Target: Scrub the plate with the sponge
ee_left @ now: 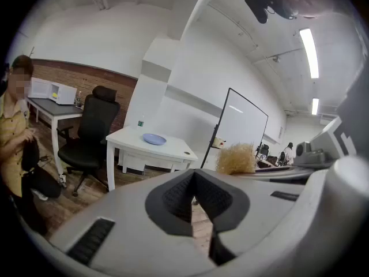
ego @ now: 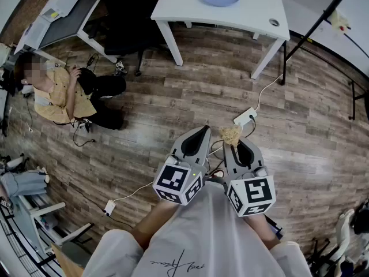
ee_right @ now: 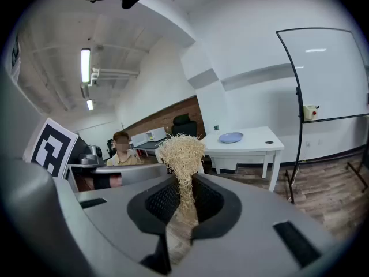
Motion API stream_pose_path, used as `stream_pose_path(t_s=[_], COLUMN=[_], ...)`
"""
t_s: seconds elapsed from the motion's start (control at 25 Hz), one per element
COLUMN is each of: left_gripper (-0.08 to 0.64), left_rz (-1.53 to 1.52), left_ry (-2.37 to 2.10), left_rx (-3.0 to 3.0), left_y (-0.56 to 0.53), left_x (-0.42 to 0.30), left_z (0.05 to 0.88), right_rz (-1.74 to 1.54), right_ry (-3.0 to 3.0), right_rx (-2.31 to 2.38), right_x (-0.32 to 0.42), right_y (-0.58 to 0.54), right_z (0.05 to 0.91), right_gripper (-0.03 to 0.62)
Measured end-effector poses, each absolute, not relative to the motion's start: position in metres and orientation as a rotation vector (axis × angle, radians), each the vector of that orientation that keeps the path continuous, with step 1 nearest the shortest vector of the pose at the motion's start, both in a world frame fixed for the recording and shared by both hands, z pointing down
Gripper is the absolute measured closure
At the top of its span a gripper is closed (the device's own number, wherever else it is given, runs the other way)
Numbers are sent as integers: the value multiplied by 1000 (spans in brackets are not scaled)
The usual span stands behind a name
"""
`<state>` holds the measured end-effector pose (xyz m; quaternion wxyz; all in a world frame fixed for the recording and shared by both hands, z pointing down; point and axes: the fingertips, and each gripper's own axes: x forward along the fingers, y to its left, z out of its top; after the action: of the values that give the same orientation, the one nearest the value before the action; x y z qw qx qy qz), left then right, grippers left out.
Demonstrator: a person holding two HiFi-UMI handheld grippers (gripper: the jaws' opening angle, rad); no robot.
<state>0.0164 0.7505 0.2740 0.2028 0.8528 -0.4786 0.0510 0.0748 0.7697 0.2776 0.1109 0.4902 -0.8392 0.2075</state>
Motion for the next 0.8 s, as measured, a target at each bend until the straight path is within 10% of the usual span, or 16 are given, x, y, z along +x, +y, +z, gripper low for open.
stream_pose_path(t_s=[0.8], left_gripper=[566], left_rz=[79], left_ry=[-1378], left_rx=[2356], left_y=[602], left_x=[-125], left_z=[269], right_rz=[703], right_ry=[-2466], right_rx=[1489], right_x=[-46], right_y=[618], right_z=[279], right_gripper=[548])
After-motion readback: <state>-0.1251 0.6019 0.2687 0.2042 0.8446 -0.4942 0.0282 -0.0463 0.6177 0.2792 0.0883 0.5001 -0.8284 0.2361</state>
